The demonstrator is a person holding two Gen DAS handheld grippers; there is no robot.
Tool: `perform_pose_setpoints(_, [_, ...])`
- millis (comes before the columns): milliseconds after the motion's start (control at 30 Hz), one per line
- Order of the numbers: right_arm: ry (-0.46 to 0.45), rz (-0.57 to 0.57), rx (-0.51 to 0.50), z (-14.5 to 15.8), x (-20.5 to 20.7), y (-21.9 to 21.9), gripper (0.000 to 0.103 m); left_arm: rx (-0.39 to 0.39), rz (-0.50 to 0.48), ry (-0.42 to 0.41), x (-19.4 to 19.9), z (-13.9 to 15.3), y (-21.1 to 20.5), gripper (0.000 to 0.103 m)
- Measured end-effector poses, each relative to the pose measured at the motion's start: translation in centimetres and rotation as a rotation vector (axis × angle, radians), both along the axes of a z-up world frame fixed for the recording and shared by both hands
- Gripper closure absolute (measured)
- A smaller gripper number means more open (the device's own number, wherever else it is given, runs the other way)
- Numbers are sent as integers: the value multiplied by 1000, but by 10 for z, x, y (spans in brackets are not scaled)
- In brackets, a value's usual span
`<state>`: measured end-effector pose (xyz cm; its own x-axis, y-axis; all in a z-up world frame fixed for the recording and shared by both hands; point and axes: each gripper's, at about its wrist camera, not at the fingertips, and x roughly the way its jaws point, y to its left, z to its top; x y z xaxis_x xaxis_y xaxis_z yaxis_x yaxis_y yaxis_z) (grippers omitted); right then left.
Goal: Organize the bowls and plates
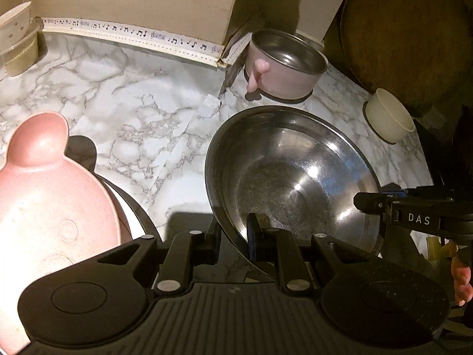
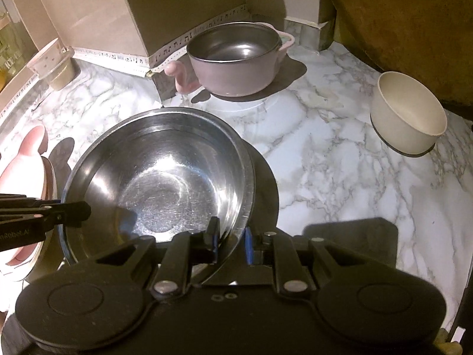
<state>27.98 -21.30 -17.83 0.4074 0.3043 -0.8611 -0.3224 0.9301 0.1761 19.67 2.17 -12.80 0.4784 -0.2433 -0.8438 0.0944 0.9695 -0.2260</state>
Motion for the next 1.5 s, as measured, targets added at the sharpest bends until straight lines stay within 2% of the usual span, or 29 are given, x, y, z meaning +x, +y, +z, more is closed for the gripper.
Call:
perform_pose_setpoints(300, [13, -14, -12, -2, -1, -2, 85, -7, -29, 17, 0, -5, -1, 86])
perform_pose_setpoints(567, [29, -37, -2, -1, 1, -6, 77, -35, -17, 18, 1, -6, 4, 84])
perform_pose_setpoints(633, [27, -42, 2, 0, 1, -9, 77, -24, -3, 21, 1, -6, 5, 75])
perform_pose_setpoints(700, [23, -47, 0, 2, 1, -12, 76, 1, 3, 7, -1, -5, 6, 59])
perform_pose_setpoints(767, [20, -53, 6, 5, 1, -15, 74, 2, 17, -13, -4, -1, 10, 48])
perform_pose_setpoints(967, [-2, -55, 27, 22, 2, -22, 66, 2, 38, -81, -7, 20, 20, 44])
perform_pose_setpoints(1100, [-31, -48, 48, 39, 7, -24, 61, -1, 25, -155, -5, 43, 17, 30])
perform_pose_setpoints(1200, [-55, -47, 52, 51, 15, -25, 57, 9, 2, -206, 1, 58, 10, 29])
perform_pose_setpoints(1500, [-105, -54, 70, 70, 43, -27, 51, 4, -54, -270, 33, 82, -12, 28])
